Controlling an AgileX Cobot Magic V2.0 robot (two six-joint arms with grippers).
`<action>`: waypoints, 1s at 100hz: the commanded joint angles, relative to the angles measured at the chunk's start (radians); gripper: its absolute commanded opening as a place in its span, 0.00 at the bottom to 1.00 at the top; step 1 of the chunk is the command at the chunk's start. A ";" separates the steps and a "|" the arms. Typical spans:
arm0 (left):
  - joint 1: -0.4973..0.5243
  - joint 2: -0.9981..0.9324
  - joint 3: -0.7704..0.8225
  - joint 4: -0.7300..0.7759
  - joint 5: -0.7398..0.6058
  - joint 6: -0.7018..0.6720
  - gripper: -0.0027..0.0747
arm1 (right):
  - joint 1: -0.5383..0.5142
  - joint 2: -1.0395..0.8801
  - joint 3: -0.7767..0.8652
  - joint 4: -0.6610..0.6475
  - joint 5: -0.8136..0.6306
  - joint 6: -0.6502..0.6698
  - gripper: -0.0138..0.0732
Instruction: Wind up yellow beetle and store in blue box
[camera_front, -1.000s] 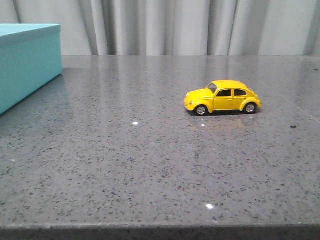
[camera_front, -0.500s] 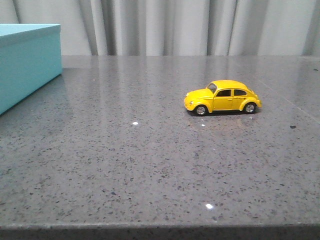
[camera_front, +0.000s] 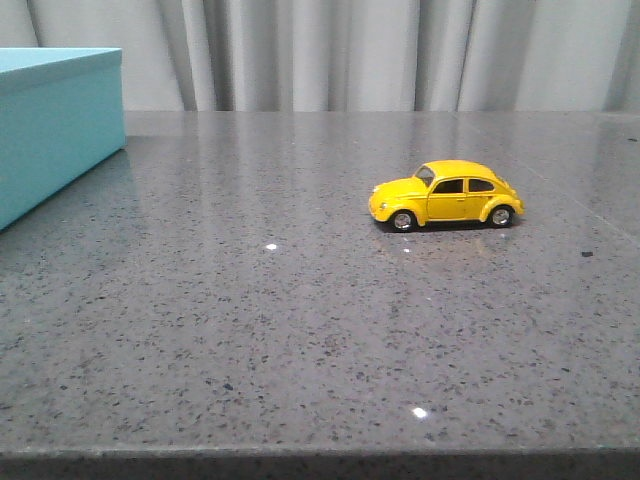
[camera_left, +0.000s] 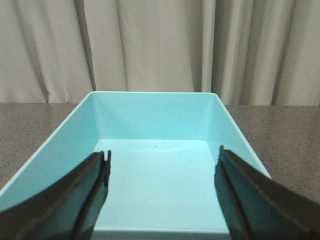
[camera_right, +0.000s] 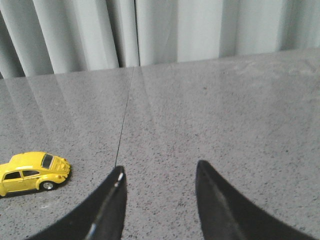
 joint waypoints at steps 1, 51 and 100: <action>-0.001 0.017 -0.038 -0.021 -0.093 -0.007 0.61 | -0.002 0.039 -0.034 0.022 -0.087 -0.001 0.56; -0.001 0.017 -0.038 -0.021 -0.079 -0.007 0.61 | 0.005 0.544 -0.444 0.022 0.254 -0.021 0.58; -0.001 0.017 -0.038 -0.021 -0.079 -0.007 0.61 | 0.205 1.033 -0.866 0.074 0.516 -0.006 0.82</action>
